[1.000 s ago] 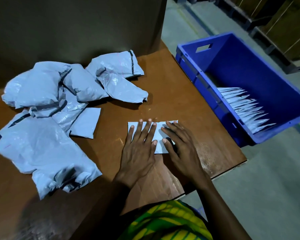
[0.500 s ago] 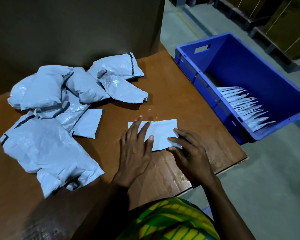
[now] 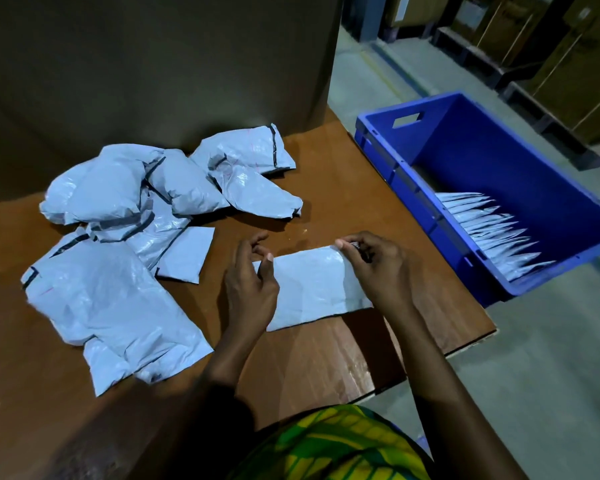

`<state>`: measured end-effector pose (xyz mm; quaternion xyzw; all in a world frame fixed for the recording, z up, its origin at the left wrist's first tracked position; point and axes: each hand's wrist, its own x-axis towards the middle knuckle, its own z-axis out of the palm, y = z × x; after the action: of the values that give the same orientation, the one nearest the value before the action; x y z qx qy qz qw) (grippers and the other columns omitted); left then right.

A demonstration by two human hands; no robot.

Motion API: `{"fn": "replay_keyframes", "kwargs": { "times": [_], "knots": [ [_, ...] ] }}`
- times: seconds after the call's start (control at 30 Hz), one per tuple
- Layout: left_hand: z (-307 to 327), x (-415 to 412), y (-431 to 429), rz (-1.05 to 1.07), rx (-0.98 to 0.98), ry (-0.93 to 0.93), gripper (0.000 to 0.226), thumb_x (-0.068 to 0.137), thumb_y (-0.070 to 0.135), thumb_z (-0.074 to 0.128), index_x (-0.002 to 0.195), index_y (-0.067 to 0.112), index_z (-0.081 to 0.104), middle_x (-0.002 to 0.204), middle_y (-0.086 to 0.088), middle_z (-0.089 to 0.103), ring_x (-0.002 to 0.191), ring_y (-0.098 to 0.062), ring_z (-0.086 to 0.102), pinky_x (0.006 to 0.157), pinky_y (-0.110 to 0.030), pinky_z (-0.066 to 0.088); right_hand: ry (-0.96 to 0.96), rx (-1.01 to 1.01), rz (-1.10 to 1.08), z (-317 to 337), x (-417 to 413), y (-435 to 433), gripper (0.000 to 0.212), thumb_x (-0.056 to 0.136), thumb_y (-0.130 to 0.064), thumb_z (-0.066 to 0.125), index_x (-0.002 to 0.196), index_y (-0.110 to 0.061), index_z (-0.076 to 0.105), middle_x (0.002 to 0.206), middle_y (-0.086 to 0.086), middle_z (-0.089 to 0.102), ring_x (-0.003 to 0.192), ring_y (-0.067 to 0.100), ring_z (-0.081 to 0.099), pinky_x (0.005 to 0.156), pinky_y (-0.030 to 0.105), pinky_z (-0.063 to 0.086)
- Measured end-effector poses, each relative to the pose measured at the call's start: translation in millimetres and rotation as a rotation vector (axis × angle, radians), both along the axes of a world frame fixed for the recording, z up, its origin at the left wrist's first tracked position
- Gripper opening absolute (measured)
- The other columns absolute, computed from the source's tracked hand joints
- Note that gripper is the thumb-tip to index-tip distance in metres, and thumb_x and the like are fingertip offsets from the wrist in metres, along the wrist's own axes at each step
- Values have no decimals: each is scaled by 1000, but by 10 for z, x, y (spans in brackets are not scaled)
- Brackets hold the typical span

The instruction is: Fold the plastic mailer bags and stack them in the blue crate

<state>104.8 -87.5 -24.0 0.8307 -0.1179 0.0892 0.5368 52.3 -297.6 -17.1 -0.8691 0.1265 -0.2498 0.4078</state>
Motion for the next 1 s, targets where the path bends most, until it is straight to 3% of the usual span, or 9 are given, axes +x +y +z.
{"fn": "replay_keyframes", "kwargs": {
  "times": [0.07, 0.13, 0.2, 0.27, 0.37, 0.5, 0.83, 1.0],
  "knots": [
    [-211, 90, -18, -26, 179, -15, 25, 103, 9, 58, 127, 14, 64, 115, -7, 64, 105, -20, 60, 88, -40, 54, 118, -101, -18, -158, 64, -36, 15, 98, -30, 73, 104, -18, 80, 99, 0, 77, 89, 19, 70, 76, 40, 56],
    [-355, 86, -21, -67, 427, -85, 28, 103, 10, 59, 131, 11, 65, 128, -14, 65, 117, -34, 59, 96, -52, 53, 140, -361, -16, -297, 56, 8, 24, 98, -29, 71, 116, -15, 76, 117, 8, 72, 106, 30, 65, 87, 40, 52],
    [-420, -14, -22, -90, 564, -139, 38, 107, 19, 52, 144, 11, 58, 149, -15, 55, 139, -37, 48, 112, -52, 43, 103, -447, 60, -324, 7, 134, 31, 101, -29, 65, 127, -15, 71, 136, 10, 66, 124, 31, 59, 101, 41, 47],
    [-461, -177, -51, -160, 635, -168, 51, 110, 31, 37, 157, 11, 42, 166, -11, 34, 156, -30, 25, 124, -46, 25, 99, -463, 163, -338, -65, 277, 38, 107, -36, 54, 138, -17, 65, 152, 7, 56, 142, 27, 47, 115, 41, 37],
    [-542, -385, -104, -246, 736, -175, 62, 110, 37, 25, 165, 9, 18, 174, -8, 8, 161, -25, 1, 130, -46, 11, 214, -501, 217, -426, -173, 374, 50, 112, -44, 31, 156, -24, 47, 167, -1, 37, 158, 17, 22, 124, 46, 27],
    [-518, -440, -117, -266, 817, -176, 64, 108, 35, 25, 165, 9, 14, 174, -10, 6, 161, -28, -1, 129, -51, 13, 271, -545, 196, -501, -267, 414, 52, 113, -40, 26, 162, -27, 36, 171, -5, 27, 161, 15, 10, 127, 48, 21],
    [-460, -336, -150, -267, 866, -150, 61, 106, 33, 27, 160, 6, 33, 169, -14, 26, 159, -32, 14, 126, -54, 21, 285, -528, 162, -544, -137, 414, 47, 110, -33, 38, 155, -26, 49, 166, -5, 38, 161, 19, 10, 127, 48, 22],
    [-452, -408, -118, -254, 842, -161, 61, 108, 34, 30, 164, 10, 22, 173, -10, 14, 161, -29, 4, 127, -54, 18, 240, -502, 192, -505, -242, 398, 48, 112, -36, 37, 158, -24, 44, 168, -4, 34, 161, 18, 12, 127, 49, 21]
  ]
}}
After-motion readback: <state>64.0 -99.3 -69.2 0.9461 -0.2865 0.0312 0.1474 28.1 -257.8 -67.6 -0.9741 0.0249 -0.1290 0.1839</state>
